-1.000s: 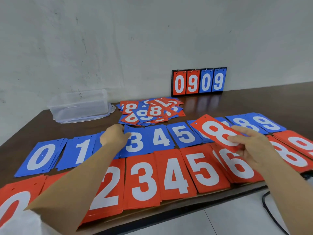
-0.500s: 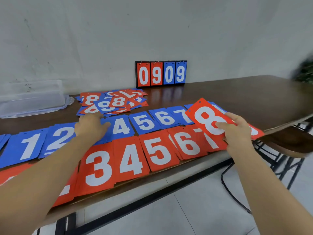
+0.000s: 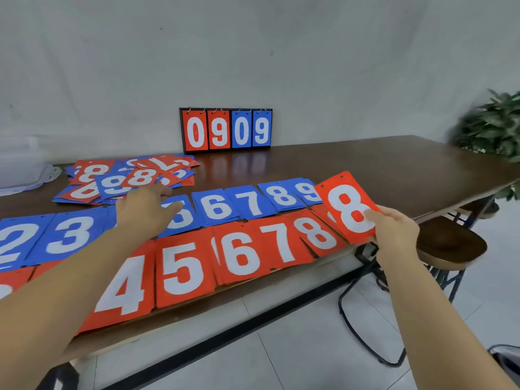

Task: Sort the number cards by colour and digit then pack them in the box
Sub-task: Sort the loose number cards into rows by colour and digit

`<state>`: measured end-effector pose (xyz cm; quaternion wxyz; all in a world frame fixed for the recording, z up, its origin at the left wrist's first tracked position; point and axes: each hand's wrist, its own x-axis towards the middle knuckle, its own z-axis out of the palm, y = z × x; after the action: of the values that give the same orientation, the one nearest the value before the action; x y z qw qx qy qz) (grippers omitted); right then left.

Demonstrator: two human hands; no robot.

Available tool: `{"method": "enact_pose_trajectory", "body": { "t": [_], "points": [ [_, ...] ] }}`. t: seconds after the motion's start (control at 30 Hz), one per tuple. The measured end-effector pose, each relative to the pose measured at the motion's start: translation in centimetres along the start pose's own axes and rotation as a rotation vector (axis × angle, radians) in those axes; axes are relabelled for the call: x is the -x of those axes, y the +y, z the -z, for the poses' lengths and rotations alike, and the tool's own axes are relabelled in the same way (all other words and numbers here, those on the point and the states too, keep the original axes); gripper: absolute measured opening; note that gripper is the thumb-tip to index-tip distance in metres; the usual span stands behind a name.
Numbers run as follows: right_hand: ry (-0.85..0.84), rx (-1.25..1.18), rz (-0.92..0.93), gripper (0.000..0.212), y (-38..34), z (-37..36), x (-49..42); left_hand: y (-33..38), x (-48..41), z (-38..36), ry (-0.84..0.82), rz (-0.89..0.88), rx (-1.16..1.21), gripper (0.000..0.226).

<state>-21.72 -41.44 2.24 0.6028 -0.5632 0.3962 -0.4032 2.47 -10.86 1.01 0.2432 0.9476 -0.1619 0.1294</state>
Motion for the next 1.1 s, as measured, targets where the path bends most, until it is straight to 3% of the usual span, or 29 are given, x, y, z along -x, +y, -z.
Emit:
{"method": "enact_pose_trajectory", "body": {
  "t": [0.13,0.2,0.3,0.5,0.93,1.1],
  "points": [
    [-0.18,0.147,0.0,0.008,1.8,-1.0,-1.5,3.0,0.6,-1.5,0.013,-0.002,0.002,0.044],
    [-0.229,0.293,0.067,0.025,3.3,-2.0,-1.9,4.1,0.9,-2.3,0.022,-0.011,0.008,0.042],
    [-0.229,0.536,0.236,0.035,4.6,-2.9,-2.2,5.0,1.5,-3.1,0.008,0.008,-0.02,0.044],
    [-0.198,1.009,0.493,0.023,4.9,-3.2,-2.1,5.7,2.6,-3.7,0.012,0.04,-0.078,0.047],
    [-0.158,1.014,0.572,0.018,5.5,-3.1,-2.4,5.6,3.9,-3.3,0.048,0.125,-0.125,0.049],
    [-0.208,0.868,0.667,0.039,4.8,-5.5,-1.6,5.1,3.6,-2.3,0.059,0.106,-0.135,0.048]
  ]
}}
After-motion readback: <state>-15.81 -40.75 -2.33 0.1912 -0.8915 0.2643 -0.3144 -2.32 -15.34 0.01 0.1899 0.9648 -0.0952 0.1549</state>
